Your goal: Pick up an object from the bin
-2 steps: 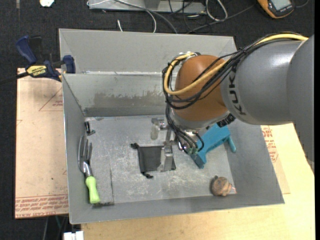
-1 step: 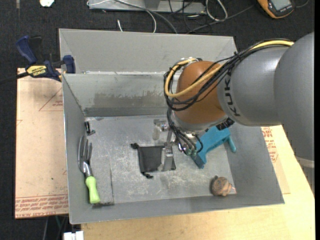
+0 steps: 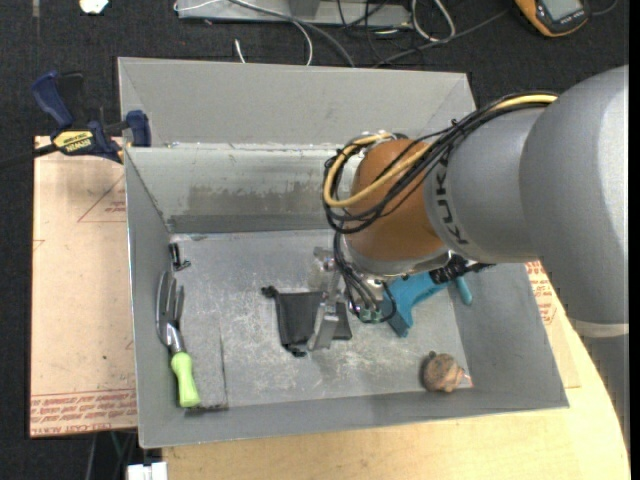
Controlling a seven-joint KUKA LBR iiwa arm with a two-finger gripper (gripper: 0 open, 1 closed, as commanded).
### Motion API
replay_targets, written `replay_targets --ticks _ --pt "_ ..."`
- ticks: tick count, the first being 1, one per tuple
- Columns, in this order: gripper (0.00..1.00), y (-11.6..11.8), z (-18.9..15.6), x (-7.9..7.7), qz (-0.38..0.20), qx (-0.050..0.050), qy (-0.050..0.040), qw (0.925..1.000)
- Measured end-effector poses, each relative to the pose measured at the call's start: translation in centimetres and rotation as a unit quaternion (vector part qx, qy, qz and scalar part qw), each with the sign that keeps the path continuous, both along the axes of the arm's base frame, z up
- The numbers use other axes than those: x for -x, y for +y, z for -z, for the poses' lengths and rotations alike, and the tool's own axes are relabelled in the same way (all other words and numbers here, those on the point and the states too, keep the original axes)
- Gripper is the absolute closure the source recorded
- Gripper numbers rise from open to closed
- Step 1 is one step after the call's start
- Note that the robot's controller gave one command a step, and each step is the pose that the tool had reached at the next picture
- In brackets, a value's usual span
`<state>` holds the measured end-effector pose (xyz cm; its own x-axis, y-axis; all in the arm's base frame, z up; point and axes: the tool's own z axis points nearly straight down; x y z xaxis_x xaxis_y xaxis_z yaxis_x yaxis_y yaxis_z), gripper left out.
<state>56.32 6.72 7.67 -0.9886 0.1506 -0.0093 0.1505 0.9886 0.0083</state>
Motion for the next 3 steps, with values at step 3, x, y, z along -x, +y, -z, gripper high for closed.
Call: replay_targets --ticks 3 --pt "1.00 -2.3 -5.1 -1.1 -0.111 0.001 0.0048 0.9938"
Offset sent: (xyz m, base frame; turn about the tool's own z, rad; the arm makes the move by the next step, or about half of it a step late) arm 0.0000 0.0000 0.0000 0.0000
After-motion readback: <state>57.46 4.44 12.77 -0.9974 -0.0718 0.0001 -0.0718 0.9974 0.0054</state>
